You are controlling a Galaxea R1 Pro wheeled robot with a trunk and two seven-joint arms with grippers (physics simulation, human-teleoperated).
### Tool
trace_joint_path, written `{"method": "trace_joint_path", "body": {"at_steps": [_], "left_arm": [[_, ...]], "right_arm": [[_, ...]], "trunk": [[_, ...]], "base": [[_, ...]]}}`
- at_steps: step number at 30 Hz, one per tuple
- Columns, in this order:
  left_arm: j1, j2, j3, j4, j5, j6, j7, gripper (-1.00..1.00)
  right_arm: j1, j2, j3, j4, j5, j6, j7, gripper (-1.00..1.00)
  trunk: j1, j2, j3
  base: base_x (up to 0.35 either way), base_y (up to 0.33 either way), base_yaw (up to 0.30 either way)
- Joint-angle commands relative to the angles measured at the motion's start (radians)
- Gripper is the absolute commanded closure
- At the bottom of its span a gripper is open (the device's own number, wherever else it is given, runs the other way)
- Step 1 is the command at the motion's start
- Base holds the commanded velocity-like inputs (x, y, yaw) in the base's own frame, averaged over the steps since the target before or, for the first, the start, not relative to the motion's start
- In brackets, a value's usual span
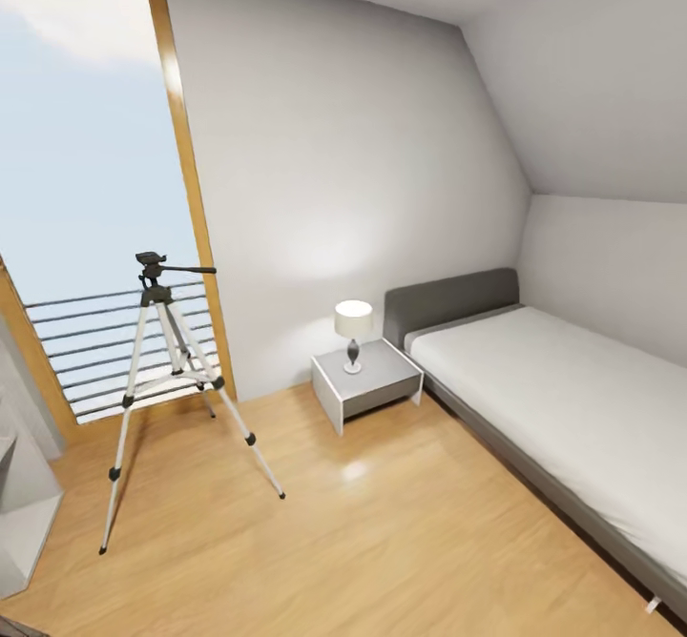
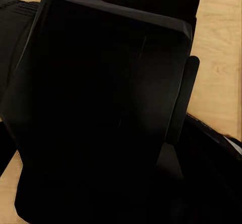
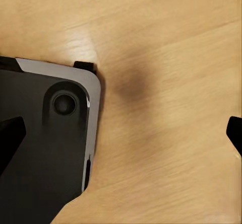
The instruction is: Attach the digital camera to the camera tripod in the bedroom.
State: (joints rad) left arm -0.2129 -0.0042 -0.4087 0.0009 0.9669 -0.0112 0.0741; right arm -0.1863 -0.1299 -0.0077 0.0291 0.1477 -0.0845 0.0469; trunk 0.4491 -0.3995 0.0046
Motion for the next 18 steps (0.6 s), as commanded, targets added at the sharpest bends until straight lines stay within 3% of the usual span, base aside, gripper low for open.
{"method": "trace_joint_path", "body": {"at_steps": [1, 10, 18], "left_arm": [[0.0, 0.0, -0.009, 0.0, 0.007, -0.002, 0.004, 1.0], [0.001, 0.0, -0.009, -0.001, 0.007, -0.011, 0.004, 1.0], [0.001, 0.0, -0.009, -0.001, 0.007, -0.013, 0.003, 1.0]], "right_arm": [[-0.001, 0.0, -0.001, 0.003, 0.007, -0.006, 0.001, -1.0], [-0.001, 0.0, -0.001, 0.003, 0.007, -0.007, 0.001, -1.0], [-0.001, 0.0, -0.001, 0.003, 0.007, -0.007, 0.001, -1.0]], "trunk": [[0.001, -0.001, 0.0], [0.001, -0.001, 0.0], [0.001, -0.001, 0.0]], "base": [[0.325, 0.0, 0.27], [0.309, 0.0, 0.27], [0.091, 0.0, 0.27]]}}
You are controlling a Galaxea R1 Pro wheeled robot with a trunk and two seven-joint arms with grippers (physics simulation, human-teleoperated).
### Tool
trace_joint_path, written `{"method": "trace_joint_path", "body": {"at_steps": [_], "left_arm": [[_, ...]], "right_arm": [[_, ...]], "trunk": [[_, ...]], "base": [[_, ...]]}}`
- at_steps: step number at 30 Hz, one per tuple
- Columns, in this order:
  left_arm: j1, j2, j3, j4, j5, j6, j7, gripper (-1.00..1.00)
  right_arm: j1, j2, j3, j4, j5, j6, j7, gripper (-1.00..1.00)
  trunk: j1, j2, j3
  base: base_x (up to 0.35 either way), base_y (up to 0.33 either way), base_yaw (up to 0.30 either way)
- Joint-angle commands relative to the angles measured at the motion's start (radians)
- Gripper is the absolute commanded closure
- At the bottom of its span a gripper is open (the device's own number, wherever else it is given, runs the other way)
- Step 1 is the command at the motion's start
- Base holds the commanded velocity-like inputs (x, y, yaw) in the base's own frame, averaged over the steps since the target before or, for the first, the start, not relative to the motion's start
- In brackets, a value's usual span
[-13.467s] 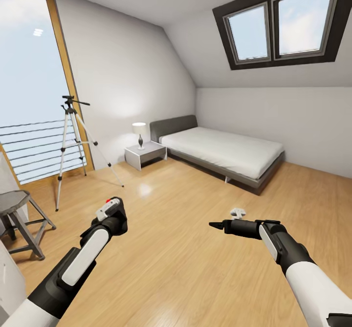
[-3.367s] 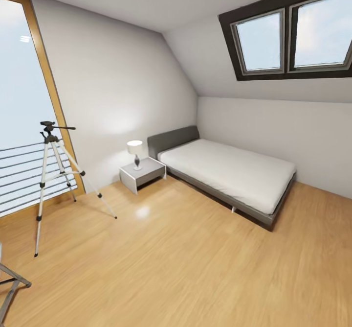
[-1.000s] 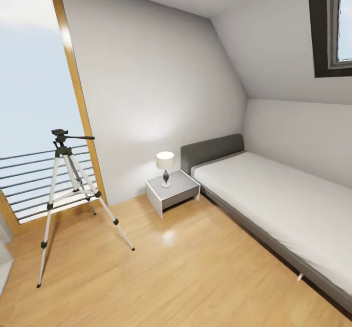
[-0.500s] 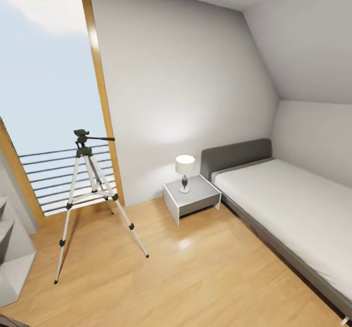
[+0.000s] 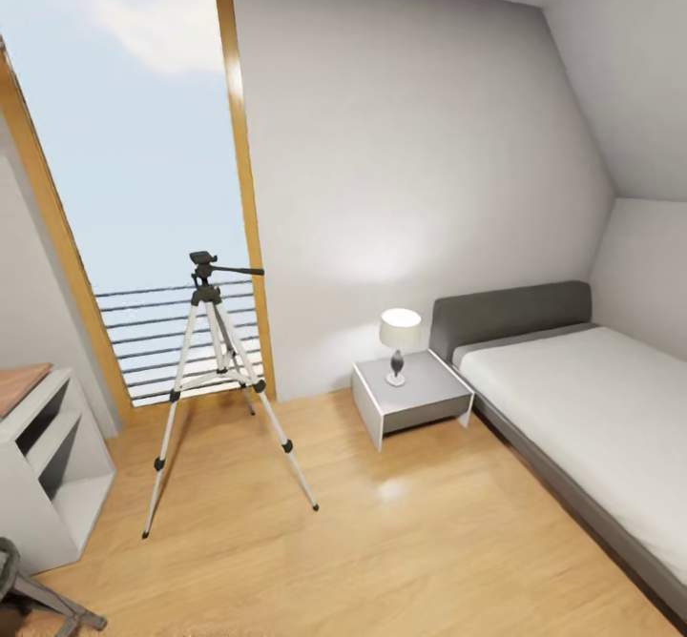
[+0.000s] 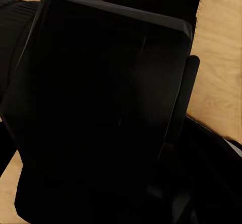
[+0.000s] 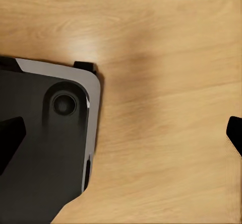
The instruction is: Attach the digital camera to the camera tripod in the bedroom.
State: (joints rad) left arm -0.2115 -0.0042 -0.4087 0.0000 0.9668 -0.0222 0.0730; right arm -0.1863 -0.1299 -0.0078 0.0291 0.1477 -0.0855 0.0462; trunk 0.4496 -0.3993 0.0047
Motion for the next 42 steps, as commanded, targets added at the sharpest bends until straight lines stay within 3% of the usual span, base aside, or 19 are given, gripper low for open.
{"method": "trace_joint_path", "body": {"at_steps": [1, 21, 42], "left_arm": [[0.0, 0.0, -0.009, 0.0, 0.007, -0.002, 0.004, 1.0], [0.0, -0.001, -0.009, 0.0, 0.006, -0.002, 0.004, 1.0], [0.0, 0.0, -0.009, 0.0, 0.007, 0.001, 0.005, 1.0]], "right_arm": [[-0.001, 0.0, -0.001, 0.003, 0.007, -0.006, 0.002, -1.0], [-0.001, -0.001, -0.001, 0.003, 0.007, -0.006, 0.002, -1.0], [-0.001, -0.002, -0.001, 0.003, 0.006, -0.007, 0.002, -1.0]], "trunk": [[0.0, -0.001, 0.0], [0.0, -0.001, 0.0], [0.0, -0.001, 0.0]], "base": [[0.022, 0.0, 0.27], [0.065, 0.0, 0.26], [0.3, 0.0, 0.024]]}}
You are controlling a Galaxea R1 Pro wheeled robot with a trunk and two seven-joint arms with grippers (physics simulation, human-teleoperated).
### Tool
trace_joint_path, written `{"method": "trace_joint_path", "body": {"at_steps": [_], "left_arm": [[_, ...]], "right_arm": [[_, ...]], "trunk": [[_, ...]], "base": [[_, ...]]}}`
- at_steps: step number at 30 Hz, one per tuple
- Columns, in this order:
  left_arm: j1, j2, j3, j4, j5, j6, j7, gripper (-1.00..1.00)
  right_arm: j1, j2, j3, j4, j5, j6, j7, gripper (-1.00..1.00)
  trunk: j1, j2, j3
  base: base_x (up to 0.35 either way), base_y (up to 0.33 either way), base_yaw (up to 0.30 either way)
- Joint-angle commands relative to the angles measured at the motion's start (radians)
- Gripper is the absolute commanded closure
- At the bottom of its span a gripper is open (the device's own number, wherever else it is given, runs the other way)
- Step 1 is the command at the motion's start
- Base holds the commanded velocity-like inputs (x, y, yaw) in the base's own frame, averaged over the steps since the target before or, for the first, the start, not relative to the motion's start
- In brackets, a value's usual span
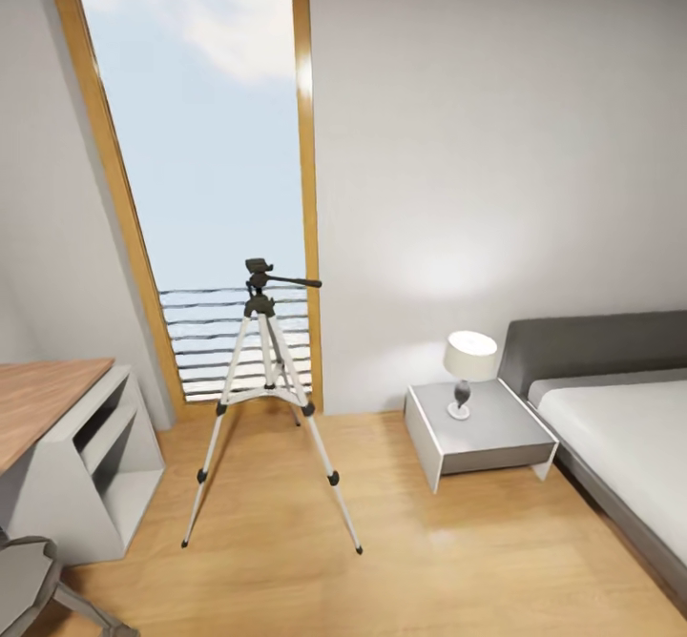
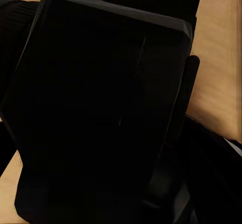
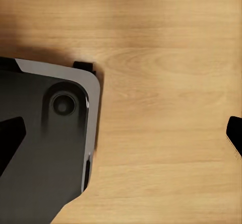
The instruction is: Attach the digital camera to the camera tripod in the bedroom.
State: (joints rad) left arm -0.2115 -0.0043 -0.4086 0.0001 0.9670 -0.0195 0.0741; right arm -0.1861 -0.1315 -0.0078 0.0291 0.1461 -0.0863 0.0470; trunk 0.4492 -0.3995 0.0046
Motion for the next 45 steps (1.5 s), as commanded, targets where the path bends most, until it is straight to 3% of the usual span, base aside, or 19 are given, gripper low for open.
{"method": "trace_joint_path", "body": {"at_steps": [1, 27, 45], "left_arm": [[0.0, 0.0, -0.009, 0.0, 0.007, -0.002, 0.004, 1.0], [0.0, -0.002, -0.009, 0.0, 0.007, -0.003, 0.004, 1.0], [0.0, -0.001, -0.009, 0.0, 0.007, -0.004, 0.004, 1.0]], "right_arm": [[-0.001, 0.0, -0.001, 0.003, 0.007, -0.006, 0.002, -1.0], [-0.001, 0.002, -0.001, 0.003, 0.007, -0.005, 0.001, -1.0], [-0.001, 0.001, -0.001, 0.003, 0.006, -0.006, 0.001, -1.0]], "trunk": [[0.001, -0.001, 0.0], [0.001, -0.001, 0.0], [0.001, -0.001, 0.0]], "base": [[0.31, 0.0, 0.0], [0.307, -0.033, 0.005], [0.256, -0.178, 0.229]]}}
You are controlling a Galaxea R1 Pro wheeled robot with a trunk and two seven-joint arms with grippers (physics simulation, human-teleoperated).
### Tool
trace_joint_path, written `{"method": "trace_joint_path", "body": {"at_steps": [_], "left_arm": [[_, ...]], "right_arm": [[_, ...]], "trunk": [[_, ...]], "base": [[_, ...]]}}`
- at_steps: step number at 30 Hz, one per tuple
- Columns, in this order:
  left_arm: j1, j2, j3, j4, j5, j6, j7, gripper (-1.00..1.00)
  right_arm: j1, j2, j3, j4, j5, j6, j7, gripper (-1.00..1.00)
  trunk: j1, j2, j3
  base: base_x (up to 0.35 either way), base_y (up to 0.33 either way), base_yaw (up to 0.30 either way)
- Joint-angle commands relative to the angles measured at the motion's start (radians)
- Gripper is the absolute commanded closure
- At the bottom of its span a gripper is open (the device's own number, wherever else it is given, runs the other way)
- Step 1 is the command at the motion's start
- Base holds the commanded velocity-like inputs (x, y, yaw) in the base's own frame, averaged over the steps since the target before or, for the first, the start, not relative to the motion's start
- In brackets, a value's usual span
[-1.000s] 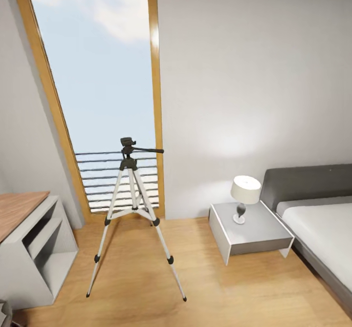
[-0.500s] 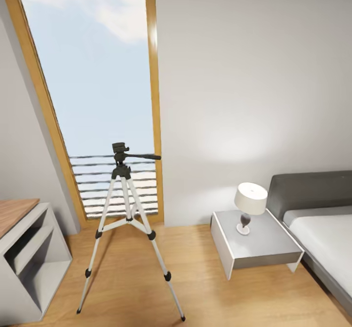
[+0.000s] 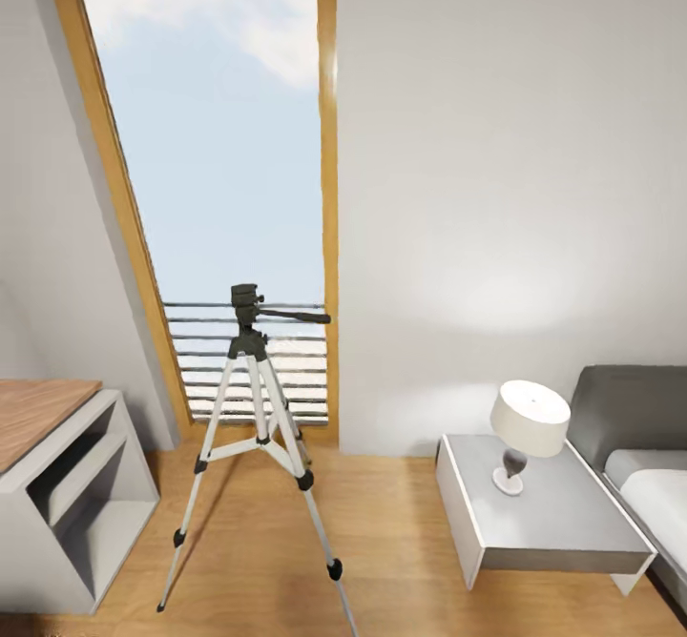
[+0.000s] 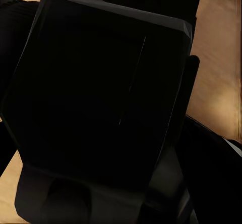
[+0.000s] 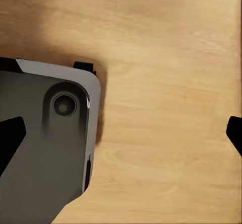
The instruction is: Attach the digital camera to the camera tripod in the bedroom.
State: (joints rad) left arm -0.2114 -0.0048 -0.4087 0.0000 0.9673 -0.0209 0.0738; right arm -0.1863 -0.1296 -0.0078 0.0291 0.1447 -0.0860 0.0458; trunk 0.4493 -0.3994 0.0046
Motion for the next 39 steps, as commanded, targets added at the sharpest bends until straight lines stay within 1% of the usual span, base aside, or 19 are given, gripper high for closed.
{"method": "trace_joint_path", "body": {"at_steps": [1, 6, 11, 39], "left_arm": [[0.0, 0.0, -0.009, 0.0, 0.007, -0.002, 0.004, 1.0], [0.0, 0.0, -0.009, 0.0, 0.007, -0.003, 0.004, 1.0], [0.0, 0.0, -0.009, 0.0, 0.007, -0.003, 0.004, 1.0], [0.0, 0.001, -0.009, 0.0, 0.007, -0.004, 0.003, 1.0]], "right_arm": [[-0.001, -0.001, -0.001, 0.003, 0.007, -0.006, 0.002, -1.0], [-0.001, -0.001, -0.001, 0.003, 0.007, -0.006, 0.002, -1.0], [-0.001, -0.001, -0.001, 0.003, 0.007, -0.006, 0.002, -1.0], [-0.001, -0.001, -0.001, 0.003, 0.007, -0.006, 0.002, -1.0]], "trunk": [[0.001, -0.001, 0.0], [0.001, -0.001, 0.0], [0.001, -0.001, 0.0], [0.001, -0.001, 0.0]], "base": [[0.239, -0.197, 0.267], [0.22, -0.178, 0.268], [0.082, -0.064, 0.268], [0.006, -0.005, 0.268]]}}
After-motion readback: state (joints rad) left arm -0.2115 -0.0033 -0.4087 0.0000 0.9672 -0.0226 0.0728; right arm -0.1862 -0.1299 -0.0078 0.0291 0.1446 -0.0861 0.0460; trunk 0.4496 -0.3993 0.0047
